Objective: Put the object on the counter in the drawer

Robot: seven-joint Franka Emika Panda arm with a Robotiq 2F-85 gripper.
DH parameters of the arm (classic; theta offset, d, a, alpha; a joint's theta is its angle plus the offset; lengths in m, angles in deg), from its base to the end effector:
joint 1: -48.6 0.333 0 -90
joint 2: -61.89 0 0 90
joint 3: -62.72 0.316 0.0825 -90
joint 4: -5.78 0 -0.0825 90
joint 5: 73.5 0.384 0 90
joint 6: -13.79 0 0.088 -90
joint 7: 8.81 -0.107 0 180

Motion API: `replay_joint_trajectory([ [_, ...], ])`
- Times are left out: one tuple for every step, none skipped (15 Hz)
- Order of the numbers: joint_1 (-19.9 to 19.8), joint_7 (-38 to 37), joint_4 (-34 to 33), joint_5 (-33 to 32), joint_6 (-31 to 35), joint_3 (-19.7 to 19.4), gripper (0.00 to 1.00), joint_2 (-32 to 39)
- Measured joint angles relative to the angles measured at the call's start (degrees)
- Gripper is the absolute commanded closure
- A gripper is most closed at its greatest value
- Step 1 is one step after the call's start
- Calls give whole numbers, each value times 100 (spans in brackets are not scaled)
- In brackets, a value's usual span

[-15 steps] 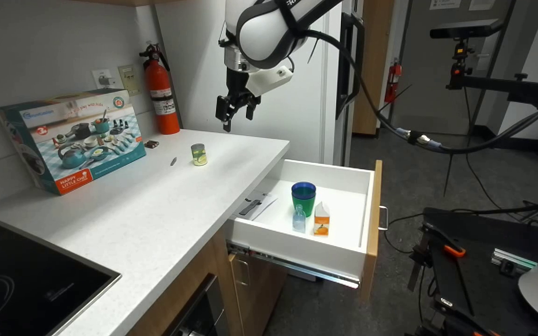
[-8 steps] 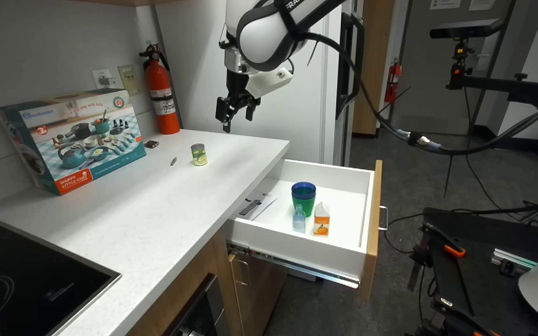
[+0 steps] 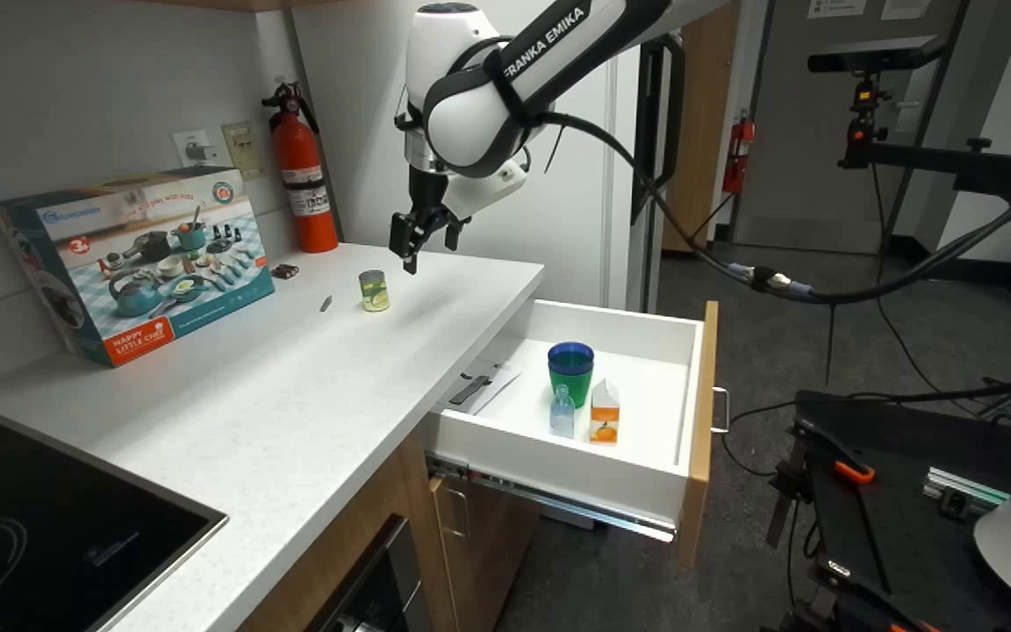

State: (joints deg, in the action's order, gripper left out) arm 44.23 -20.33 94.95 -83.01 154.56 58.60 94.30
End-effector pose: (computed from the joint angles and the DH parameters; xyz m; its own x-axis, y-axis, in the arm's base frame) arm 0.7209 -0.0985 0.3534 0.9201 -0.1857 0.3449 -0.2368 -0.9651 0.1121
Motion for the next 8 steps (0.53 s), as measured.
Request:
replay_joint_trajectory([
  [0,0,-162,0,19,0,0,141],
  [0,0,-333,0,41,0,0,281],
  [3,1,-512,0,73,0,0,423],
  [13,4,-697,0,106,0,0,568],
  [27,6,-879,0,120,0,0,708],
  [49,9,-1065,0,123,0,0,847],
  [75,12,-1253,0,123,0,0,987],
  [102,13,-1430,-1,123,-1,0,1121],
])
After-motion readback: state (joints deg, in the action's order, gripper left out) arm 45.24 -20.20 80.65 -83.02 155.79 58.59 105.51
